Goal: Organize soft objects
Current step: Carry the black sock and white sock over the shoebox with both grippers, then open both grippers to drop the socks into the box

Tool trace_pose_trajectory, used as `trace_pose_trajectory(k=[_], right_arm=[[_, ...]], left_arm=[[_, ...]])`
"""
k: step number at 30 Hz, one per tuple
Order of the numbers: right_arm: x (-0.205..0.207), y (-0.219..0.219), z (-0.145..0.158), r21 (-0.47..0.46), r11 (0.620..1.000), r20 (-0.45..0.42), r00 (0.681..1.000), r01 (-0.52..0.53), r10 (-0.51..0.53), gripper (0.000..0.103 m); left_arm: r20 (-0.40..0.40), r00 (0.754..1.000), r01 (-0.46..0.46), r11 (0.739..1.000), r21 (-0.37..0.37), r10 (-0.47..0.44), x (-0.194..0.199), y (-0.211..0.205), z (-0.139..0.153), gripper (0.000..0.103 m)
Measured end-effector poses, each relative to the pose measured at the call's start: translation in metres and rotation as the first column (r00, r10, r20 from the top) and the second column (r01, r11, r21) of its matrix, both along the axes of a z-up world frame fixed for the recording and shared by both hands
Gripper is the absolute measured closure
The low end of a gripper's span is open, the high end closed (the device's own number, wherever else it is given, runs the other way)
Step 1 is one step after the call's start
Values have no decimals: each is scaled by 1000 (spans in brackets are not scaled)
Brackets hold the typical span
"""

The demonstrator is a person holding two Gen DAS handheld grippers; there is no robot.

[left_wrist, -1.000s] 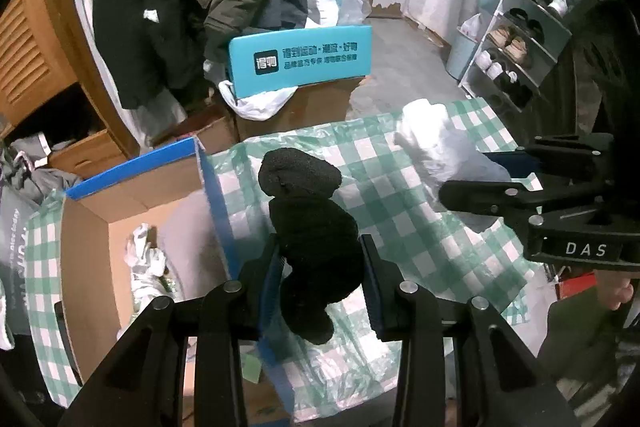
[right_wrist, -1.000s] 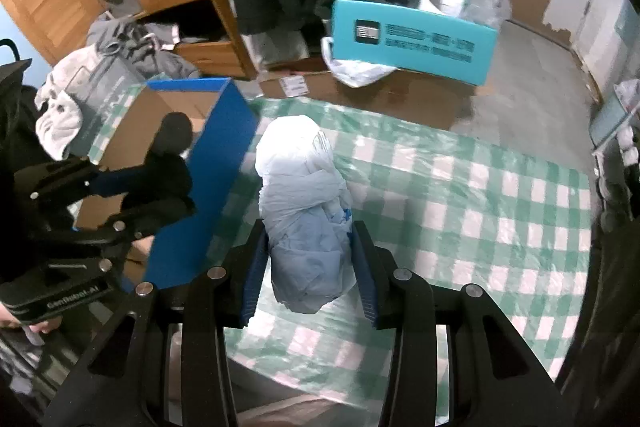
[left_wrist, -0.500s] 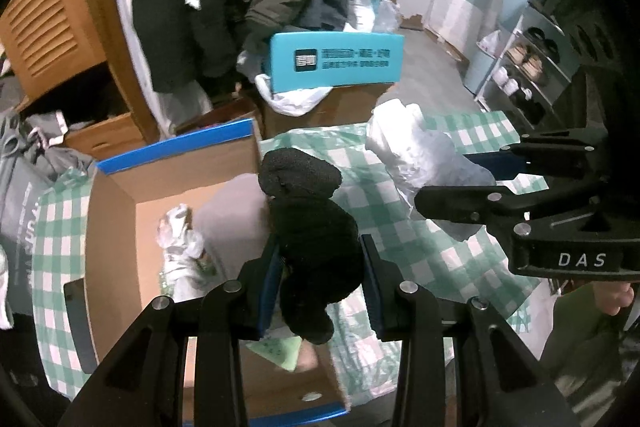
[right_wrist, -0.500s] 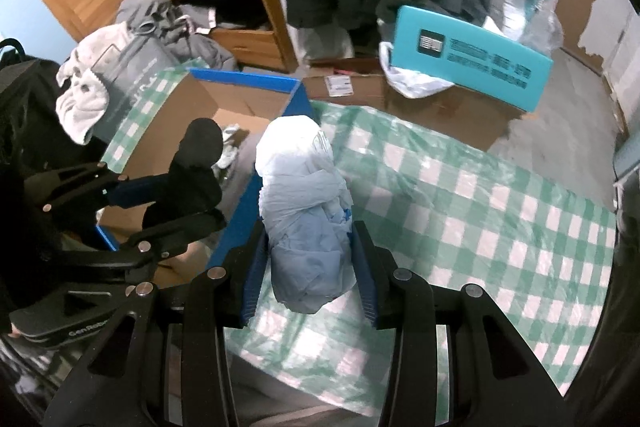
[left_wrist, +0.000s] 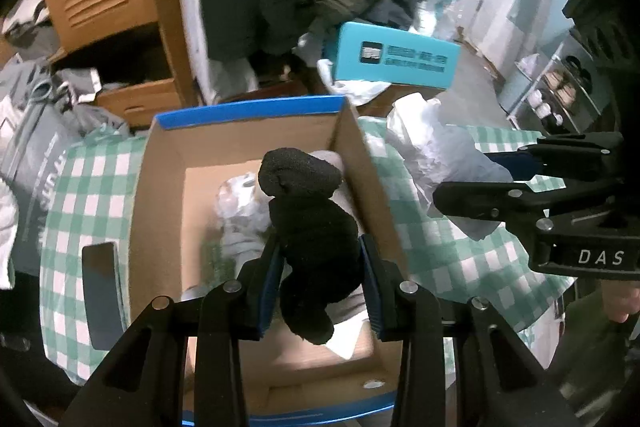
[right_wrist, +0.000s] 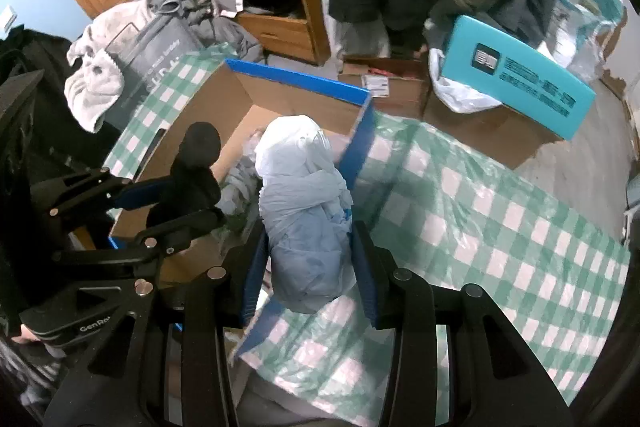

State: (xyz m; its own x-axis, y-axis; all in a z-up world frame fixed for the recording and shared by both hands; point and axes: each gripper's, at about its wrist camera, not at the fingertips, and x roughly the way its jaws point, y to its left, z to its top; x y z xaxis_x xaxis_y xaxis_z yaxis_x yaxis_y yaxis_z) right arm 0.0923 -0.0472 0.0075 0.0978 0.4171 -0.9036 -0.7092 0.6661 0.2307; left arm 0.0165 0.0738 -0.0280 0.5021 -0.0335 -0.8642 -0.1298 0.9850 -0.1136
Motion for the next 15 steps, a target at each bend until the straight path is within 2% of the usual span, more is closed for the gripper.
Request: trace_pose_trajectory(k=[15], right_arm=[[-1, 49, -27, -50, 998, -35, 999, -42, 40, 64]], left_arm=[[-78, 991, -114, 993, -15, 112, -3, 43, -37, 65]])
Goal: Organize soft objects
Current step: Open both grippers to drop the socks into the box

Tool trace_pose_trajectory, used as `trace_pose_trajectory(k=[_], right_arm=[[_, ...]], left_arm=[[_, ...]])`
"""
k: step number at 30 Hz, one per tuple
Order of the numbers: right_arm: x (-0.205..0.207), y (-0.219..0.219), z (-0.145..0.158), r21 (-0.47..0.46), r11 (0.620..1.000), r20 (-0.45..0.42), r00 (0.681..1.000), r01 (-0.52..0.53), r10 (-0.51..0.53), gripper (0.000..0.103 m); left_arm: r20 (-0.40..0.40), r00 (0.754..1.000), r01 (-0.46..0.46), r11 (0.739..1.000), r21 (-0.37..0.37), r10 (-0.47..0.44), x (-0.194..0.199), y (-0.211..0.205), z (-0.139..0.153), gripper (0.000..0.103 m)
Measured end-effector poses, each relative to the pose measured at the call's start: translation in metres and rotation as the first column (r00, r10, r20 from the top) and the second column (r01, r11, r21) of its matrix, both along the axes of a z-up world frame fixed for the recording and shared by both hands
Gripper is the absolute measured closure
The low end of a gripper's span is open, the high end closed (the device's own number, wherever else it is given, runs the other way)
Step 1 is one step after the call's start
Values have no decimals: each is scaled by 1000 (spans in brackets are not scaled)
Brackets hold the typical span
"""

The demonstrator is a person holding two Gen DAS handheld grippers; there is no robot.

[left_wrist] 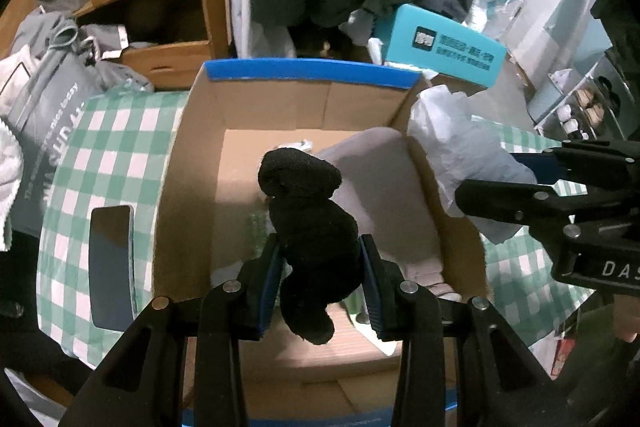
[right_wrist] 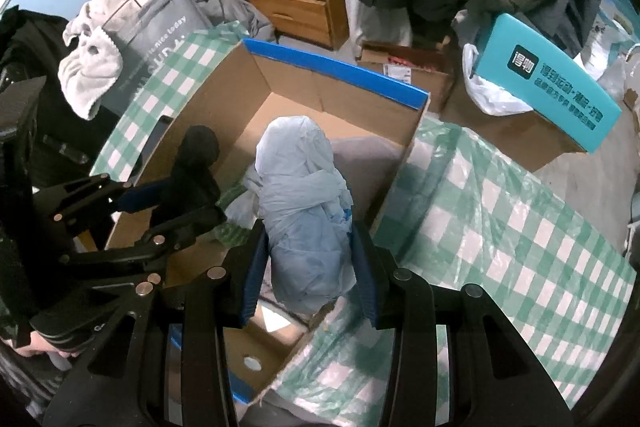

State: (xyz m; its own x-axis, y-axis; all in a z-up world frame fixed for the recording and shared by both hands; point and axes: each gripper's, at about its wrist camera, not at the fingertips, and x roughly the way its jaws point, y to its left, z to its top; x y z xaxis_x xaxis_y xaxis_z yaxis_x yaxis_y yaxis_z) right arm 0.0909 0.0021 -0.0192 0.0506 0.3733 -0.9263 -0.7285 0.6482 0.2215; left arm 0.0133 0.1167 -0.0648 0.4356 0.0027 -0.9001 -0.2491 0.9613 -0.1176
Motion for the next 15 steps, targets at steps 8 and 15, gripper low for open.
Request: trace_pose_trajectory(k=[8, 15], right_arm=[[3, 4, -9, 18, 1000, -31, 1000, -1, 1, 58], [5, -1, -1, 54, 998, -22, 1000, 17, -16, 43]], left_arm=[[-25, 999, -32, 999, -34, 31, 0, 5, -6, 63], [23, 999, -43, 999, -5, 44, -3, 3, 7, 46]])
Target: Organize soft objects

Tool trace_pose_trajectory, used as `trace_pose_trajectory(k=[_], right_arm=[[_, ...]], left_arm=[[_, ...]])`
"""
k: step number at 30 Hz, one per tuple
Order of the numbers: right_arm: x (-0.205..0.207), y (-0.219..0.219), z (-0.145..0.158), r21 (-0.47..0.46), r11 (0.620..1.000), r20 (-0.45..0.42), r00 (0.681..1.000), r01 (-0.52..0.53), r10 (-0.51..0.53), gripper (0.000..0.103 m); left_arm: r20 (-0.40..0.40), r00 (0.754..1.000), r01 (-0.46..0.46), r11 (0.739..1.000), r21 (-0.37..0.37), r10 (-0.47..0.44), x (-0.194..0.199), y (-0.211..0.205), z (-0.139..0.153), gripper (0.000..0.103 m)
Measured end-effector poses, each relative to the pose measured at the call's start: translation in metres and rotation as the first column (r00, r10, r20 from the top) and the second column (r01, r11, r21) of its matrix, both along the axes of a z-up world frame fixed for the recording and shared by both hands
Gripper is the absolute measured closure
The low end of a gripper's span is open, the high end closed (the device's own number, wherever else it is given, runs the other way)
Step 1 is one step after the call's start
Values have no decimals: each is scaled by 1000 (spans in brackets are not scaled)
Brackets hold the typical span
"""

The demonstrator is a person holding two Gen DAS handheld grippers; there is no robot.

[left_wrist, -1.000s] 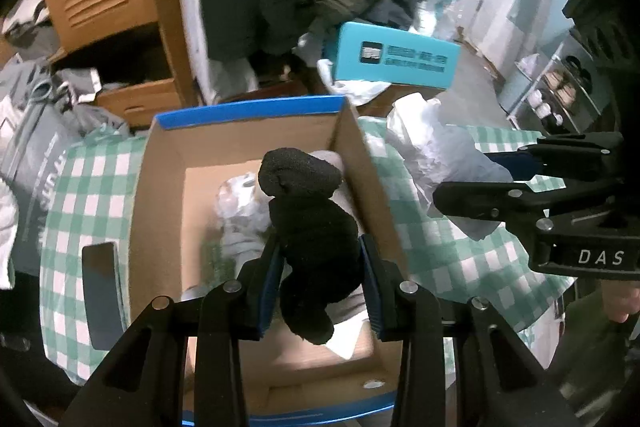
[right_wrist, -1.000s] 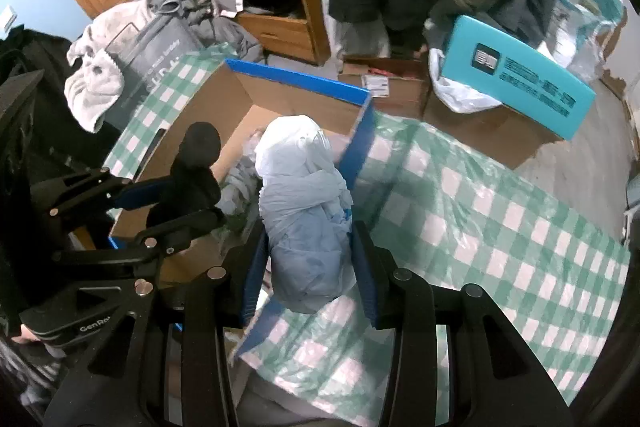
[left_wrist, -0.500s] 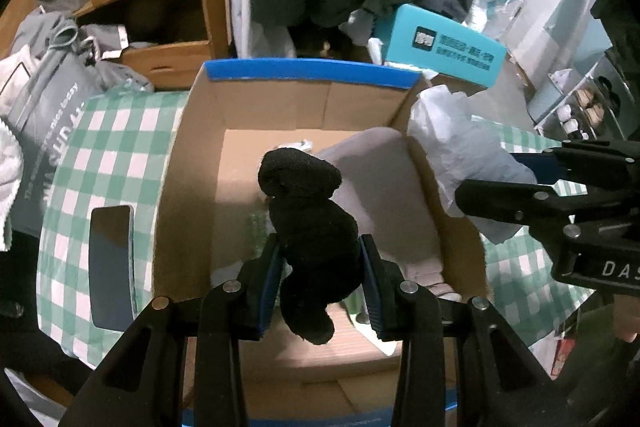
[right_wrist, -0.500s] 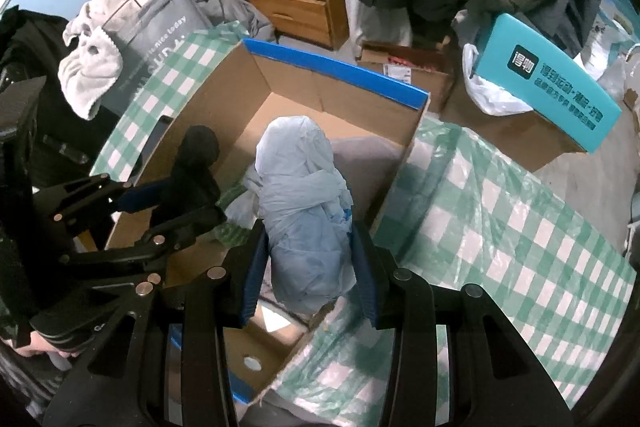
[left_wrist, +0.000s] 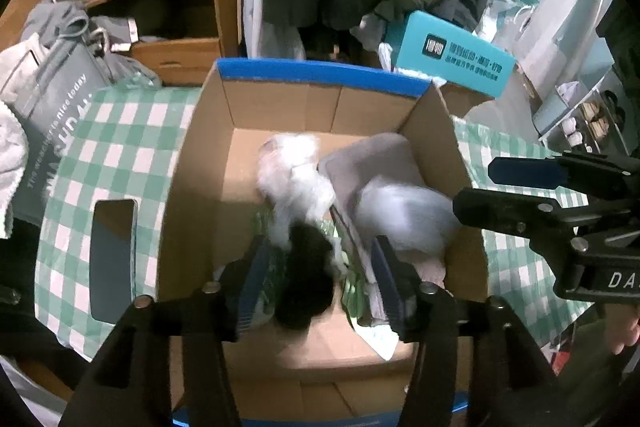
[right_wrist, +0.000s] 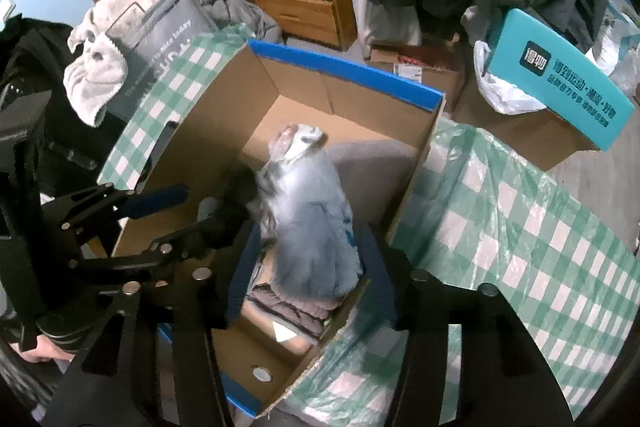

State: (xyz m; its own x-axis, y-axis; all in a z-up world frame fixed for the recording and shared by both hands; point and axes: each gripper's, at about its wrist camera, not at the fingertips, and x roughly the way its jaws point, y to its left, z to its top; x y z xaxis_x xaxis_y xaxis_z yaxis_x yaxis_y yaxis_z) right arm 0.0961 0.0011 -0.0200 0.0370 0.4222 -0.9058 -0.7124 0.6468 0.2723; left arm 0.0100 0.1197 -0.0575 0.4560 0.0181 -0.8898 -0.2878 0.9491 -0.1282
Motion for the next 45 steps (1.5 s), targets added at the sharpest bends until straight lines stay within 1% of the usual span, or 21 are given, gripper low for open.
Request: trace_pose_trajectory(k=[4, 6, 9, 11, 14, 16, 17, 18, 21, 25, 27, 31, 32, 35, 45], right_arm=[[0, -6, 8, 5, 1000, 30, 999, 18, -18, 42], [1, -11, 13, 7, 1000, 49, 998, 28, -28, 42], [-3, -19, 22, 8, 999, 96, 995, 39, -40, 40], [-6, -25, 29, 13, 999, 130, 990, 48, -49, 36], [-12, -34, 38, 22, 998, 166, 984, 57, -59, 35], [-15, -39, 43, 31, 998, 184, 981, 60, -65, 35], [-17, -42, 46, 37, 997, 196, 978, 62, -68, 35], [-19, -45, 49, 40, 997, 209, 975, 62, -69, 35], [-25, -53, 58, 53, 996, 240, 968, 67, -78, 32], [-29, -68, 71, 81, 993, 271, 957, 87, -105, 32], [-30, -75, 77, 98, 990, 288, 950, 100, -124, 31], [-33, -93, 90, 123, 983, 340, 925, 133, -168, 30], [-33, -98, 92, 128, 981, 347, 920, 144, -180, 30], [-33, -112, 95, 145, 975, 341, 917, 168, -208, 30], [-36, -149, 100, 167, 959, 362, 890, 230, -277, 30]], left_arm=[[32, 999, 1, 1000, 2, -1, 0, -3, 9, 45], [53, 999, -3, 1000, 0, 3, -1, -5, 14, 42], [85, 996, -6, 1000, 6, 6, -4, -9, 22, 38], [105, 994, -5, 1000, 14, 3, -5, -13, 28, 35], [132, 991, -2, 1000, 23, -1, -8, -19, 37, 35], [145, 989, 1, 1000, 26, -5, -10, -23, 42, 33], [151, 989, 2, 1000, 31, -6, -11, -25, 44, 29], [157, 988, 2, 999, 39, -8, -12, -28, 46, 27], [169, 985, 9, 999, 54, -18, -15, -36, 51, 27], [177, 984, 15, 998, 60, -26, -18, -44, 56, 26], [186, 982, 16, 998, 59, -27, -20, -48, 60, 22], [213, 976, 17, 997, 77, -33, -26, -57, 70, 20], [218, 976, 15, 997, 80, -33, -27, -59, 71, 18], [233, 972, 13, 996, 90, -34, -31, -65, 78, 18], [237, 969, 34, 992, 125, -63, -31, -82, 85, 18]])
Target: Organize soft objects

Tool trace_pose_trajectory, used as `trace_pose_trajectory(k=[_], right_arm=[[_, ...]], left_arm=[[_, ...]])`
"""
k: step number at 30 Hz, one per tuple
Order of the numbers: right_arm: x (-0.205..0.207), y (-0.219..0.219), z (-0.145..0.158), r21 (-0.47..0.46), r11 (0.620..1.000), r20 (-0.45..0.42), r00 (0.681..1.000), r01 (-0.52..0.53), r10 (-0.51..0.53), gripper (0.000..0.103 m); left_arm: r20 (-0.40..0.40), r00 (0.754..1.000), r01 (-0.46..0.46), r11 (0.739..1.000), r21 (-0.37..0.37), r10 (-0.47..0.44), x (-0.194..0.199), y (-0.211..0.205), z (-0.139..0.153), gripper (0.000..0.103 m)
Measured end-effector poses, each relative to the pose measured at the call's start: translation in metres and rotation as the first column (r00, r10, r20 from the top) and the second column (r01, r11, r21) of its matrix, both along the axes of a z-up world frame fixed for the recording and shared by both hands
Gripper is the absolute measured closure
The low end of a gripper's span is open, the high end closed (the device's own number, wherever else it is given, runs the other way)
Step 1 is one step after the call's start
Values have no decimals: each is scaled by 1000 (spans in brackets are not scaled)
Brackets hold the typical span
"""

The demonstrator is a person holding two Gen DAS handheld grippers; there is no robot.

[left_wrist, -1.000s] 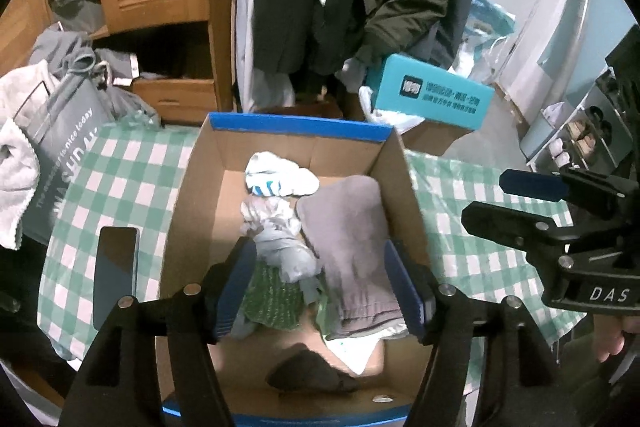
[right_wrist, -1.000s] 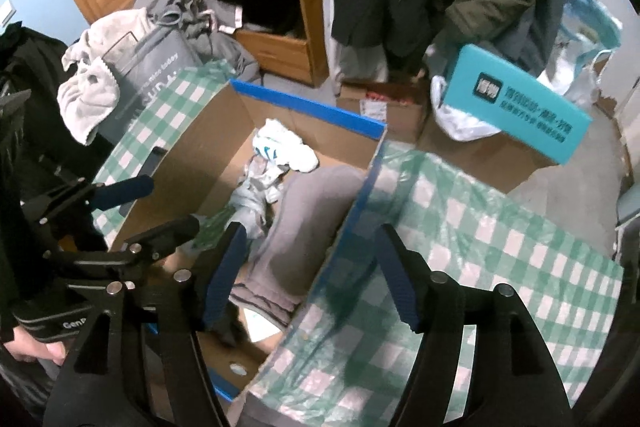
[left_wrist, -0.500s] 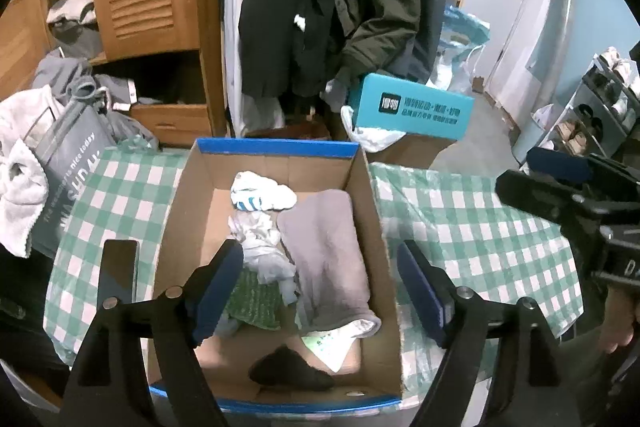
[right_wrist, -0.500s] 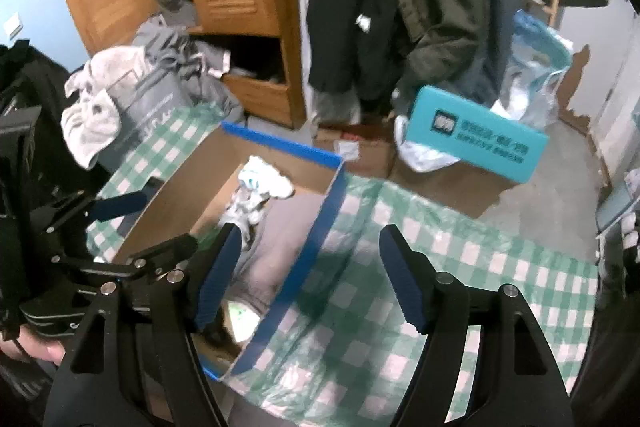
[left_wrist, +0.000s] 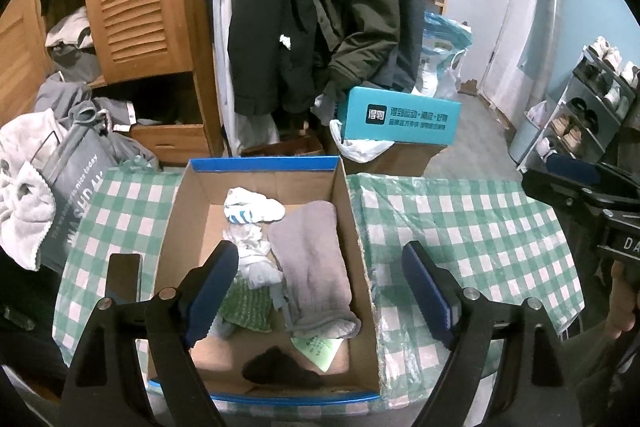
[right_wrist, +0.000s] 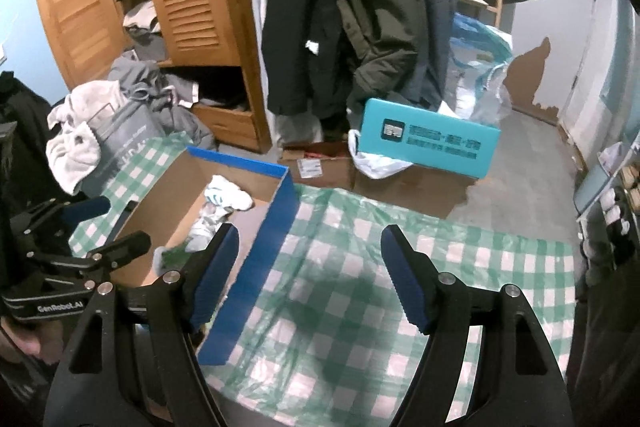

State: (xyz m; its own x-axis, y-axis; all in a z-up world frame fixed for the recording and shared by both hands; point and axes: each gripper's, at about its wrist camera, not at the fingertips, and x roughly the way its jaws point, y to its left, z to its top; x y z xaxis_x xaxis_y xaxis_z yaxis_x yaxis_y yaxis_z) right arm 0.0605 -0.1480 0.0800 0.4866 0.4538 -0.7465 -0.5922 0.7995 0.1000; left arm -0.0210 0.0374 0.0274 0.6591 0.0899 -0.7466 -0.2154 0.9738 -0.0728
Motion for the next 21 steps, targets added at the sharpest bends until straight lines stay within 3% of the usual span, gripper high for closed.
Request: trace_pose_trajectory(k=[21], right_arm=[[3, -13, -12, -17, 1000, -26, 1000, -3, 3, 29]], left_arm=[[-14, 1000, -9, 1000, 2, 9, 7, -6, -4, 18]])
